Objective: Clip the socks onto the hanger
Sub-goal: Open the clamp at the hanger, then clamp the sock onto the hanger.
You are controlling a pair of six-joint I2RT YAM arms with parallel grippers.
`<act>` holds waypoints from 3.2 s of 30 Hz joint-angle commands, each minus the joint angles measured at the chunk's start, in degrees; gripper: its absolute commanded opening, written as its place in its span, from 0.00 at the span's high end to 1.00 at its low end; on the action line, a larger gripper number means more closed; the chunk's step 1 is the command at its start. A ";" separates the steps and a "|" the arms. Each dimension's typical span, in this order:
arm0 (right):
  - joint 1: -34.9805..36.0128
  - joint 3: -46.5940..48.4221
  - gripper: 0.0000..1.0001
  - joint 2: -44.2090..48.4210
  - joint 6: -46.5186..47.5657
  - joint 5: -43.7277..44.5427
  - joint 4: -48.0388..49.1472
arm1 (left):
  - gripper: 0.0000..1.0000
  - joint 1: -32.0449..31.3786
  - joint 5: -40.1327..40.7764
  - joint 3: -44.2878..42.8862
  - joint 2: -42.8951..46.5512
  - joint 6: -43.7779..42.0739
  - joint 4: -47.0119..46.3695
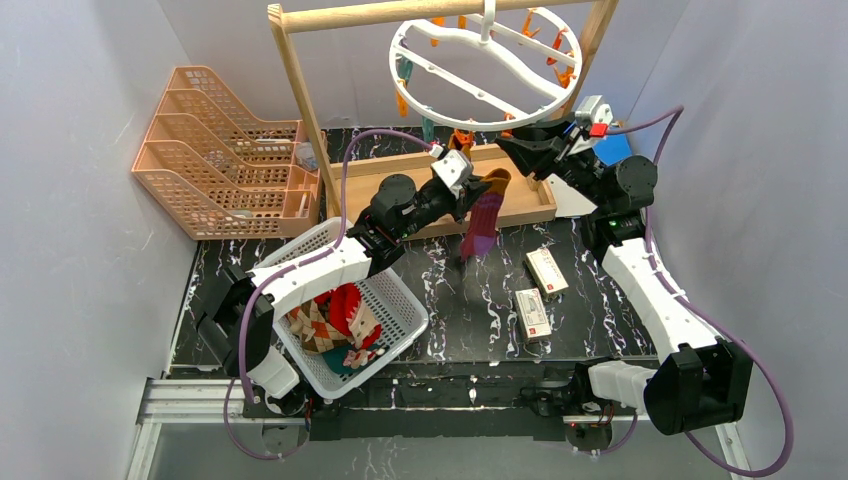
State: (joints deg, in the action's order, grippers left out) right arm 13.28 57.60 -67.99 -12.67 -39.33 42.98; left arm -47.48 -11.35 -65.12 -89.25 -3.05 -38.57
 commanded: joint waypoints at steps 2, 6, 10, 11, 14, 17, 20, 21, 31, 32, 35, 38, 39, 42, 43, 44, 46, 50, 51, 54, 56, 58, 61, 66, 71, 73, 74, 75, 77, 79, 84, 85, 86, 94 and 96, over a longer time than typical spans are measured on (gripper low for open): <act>1.21 2.25 0.99 0.91 -6.04 4.38 0.70 | 1.00 -0.25 1.68 0.78 3.72 -0.60 -2.22; 4.57 5.32 0.99 0.50 -12.74 11.42 -7.47 | 1.00 -0.25 4.31 1.27 4.39 -0.55 -2.68; 6.38 6.77 0.99 0.47 -16.35 18.57 -11.80 | 1.00 -0.24 7.00 1.59 5.19 -0.71 -3.35; 6.70 7.31 0.99 0.44 -16.65 20.14 -13.04 | 1.00 -0.28 7.58 1.71 5.41 -0.77 -3.42; 8.47 9.54 0.99 0.12 -16.45 25.50 -17.44 | 1.00 -0.24 9.62 2.04 6.20 -0.99 -3.67; 10.18 12.15 0.99 -1.01 -15.85 28.69 -22.18 | 1.00 -0.26 12.01 2.27 6.95 -0.99 -3.92; 11.60 12.65 0.99 -1.70 -15.55 31.16 -23.74 | 1.00 -0.28 14.22 2.91 7.85 -1.20 -4.21; 12.05 12.48 0.99 -1.70 -15.28 32.14 -23.81 | 1.00 -0.29 14.98 3.16 8.17 -1.22 -4.38; 18.13 13.88 0.99 -2.77 -12.23 46.96 -27.65 | 1.00 -0.30 18.89 4.31 10.23 -3.54 -4.81; 18.63 14.05 0.99 -3.02 -12.09 47.63 -27.91 | 1.00 -0.29 19.02 4.46 10.32 -3.74 -4.77; 19.76 14.43 0.99 -3.76 -11.95 49.47 -28.64 | 1.00 -0.24 19.59 5.04 10.61 -4.27 -4.70; 20.29 14.38 0.99 -3.78 -11.78 50.40 -28.29 | 1.00 -0.24 20.06 5.82 11.06 -5.11 -4.52; 20.45 14.42 0.99 -3.74 -11.58 50.70 -28.16 | 1.00 -0.27 20.33 6.09 11.28 -5.31 -4.38; 20.61 14.79 0.99 -3.82 -11.32 51.22 -28.04 | 1.00 -0.24 20.76 6.51 11.62 -6.32 -3.86; 20.63 14.77 0.99 -3.82 -11.17 51.31 -28.04 | 1.00 -0.25 20.79 6.57 11.76 -6.54 -3.62; 20.69 14.88 0.99 -3.79 -11.06 51.39 -28.04 | 1.00 -0.24 20.76 6.60 11.88 -6.80 -3.42; 20.90 14.91 0.99 -3.75 -10.97 51.81 -28.13 | 1.00 -0.30 20.82 6.82 12.07 -7.00 -3.27; 21.00 14.82 0.99 -3.82 -10.76 52.46 -28.50 | 1.00 -0.24 20.98 6.94 12.20 -7.15 -3.18; 21.09 14.82 0.99 -3.82 -10.72 52.51 -28.60 | 1.00 -0.24 20.96 6.82 12.18 -7.07 -3.23; 21.17 14.70 0.99 -3.82 -10.59 52.60 -28.79 | 1.00 -0.24 20.70 6.45 12.02 -6.88 -3.27; 21.26 14.57 0.99 -3.89 -10.54 52.71 -28.91 | 1.00 -0.24 20.51 6.27 12.00 -6.81 -3.27; 21.28 14.46 0.99 -3.84 -10.45 52.78 -29.12 | 1.00 -0.25 20.41 6.04 11.92 -6.82 -3.35; 21.43 14.35 0.99 -3.92 -10.62 52.57 -29.51 | 1.00 -0.31 20.32 5.82 11.83 -6.56 -3.36; 21.51 14.13 0.99 -3.91 -10.71 52.45 -29.80 | 1.00 -0.24 19.85 5.53 11.81 -6.19 -3.45; 21.46 14.10 0.99 -3.85 -10.71 52.43 -30.27 | 1.00 -0.24 19.72 5.28 11.73 -5.92 -3.52; 21.52 14.07 0.99 -3.98 -10.63 52.43 -30.53 | 1.00 -0.24 19.70 5.24 11.74 -5.75 -3.58; 21.49 14.24 0.99 -3.99 -10.63 52.34 -30.70 | 1.00 -0.24 19.63 5.19 11.76 -5.62 -3.62; 21.47 14.31 0.99 -4.12 -10.63 52.17 -30.87 | 1.00 -0.26 19.62 5.03 11.81 -5.46 -3.69; 21.44 14.38 0.99 -4.27 -10.62 52.01 -31.22 | 1.00 -0.28 19.45 4.94 11.86 -5.31 -3.80; 21.45 14.38 0.99 -4.36 -10.71 51.99 -31.45 | 1.00 -0.24 19.29 4.93 11.90 -5.22 -4.00; 21.50 14.49 0.99 -4.49 -10.71 51.73 -31.77 | 1.00 -0.29 18.97 4.69 11.65 -5.04 -4.46; 21.48 14.55 0.99 -4.52 -10.71 51.66 -31.81 | 1.00 -0.25 18.92 4.60 11.57 -4.97 -4.49; 21.50 14.55 0.99 -4.53 -10.71 51.65 -31.88 | 1.00 -0.24 18.84 4.55 11.48 -4.95 -4.54; 21.45 14.73 0.99 -4.90 -10.71 51.28 -32.77 | 1.00 -0.24 18.80 4.23 11.21 -4.86 -4.85; 21.52 14.73 0.99 -4.88 -10.71 51.23 -32.91 | 1.00 -0.24 18.83 4.23 11.23 -4.86 -4.92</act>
State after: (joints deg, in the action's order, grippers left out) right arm 35.00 69.80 -72.16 -22.48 10.35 11.60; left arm -47.48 7.51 -58.70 -80.34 -8.08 -40.71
